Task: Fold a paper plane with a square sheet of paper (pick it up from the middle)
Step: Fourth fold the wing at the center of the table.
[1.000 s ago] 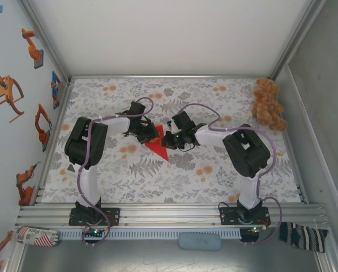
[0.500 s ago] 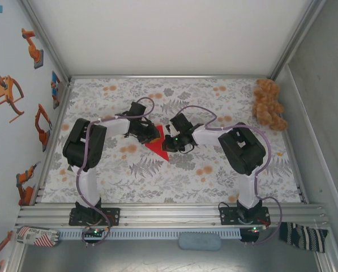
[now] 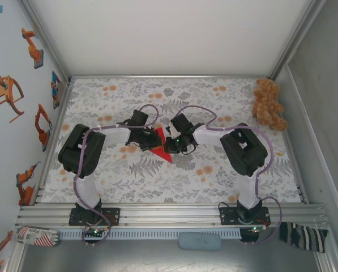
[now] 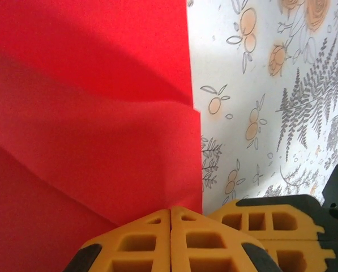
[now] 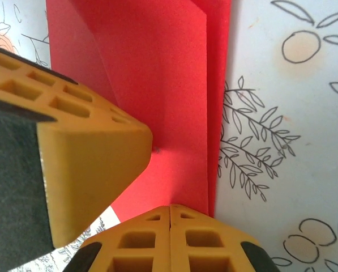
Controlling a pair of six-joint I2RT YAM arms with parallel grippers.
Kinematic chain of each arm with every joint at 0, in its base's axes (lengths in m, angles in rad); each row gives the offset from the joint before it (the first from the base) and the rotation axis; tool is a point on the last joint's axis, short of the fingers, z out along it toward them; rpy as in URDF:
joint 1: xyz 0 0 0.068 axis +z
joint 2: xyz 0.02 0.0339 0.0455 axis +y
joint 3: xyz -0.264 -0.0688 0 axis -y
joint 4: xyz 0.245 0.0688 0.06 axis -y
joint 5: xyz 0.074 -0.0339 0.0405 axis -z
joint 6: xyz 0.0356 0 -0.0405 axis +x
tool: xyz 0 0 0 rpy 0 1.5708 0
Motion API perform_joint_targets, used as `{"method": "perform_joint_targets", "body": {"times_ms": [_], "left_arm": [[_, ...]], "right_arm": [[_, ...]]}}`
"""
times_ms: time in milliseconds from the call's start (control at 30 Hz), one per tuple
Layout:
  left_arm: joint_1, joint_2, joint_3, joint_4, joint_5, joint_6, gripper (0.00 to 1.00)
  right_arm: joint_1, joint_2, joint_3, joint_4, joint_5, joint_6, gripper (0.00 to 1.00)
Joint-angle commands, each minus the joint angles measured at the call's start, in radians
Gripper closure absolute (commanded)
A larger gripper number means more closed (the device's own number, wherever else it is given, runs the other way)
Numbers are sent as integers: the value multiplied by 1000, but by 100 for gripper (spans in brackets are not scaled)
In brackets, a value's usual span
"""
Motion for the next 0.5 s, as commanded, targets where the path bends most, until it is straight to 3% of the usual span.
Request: {"method": "perform_joint_targets", "body": {"times_ms": [0,267,467], "left_arm": [[-7,28,9,30,21,21,92],[-4,69,38,-45,-40,54,91],[56,98,60,-106,-66,90,90]], "right_arm": [[6,8,-36,-120,44,-24,100],[7,30,-35,-136,57,-32,100],[4,43,-35,-207,109,-84,100]]}}
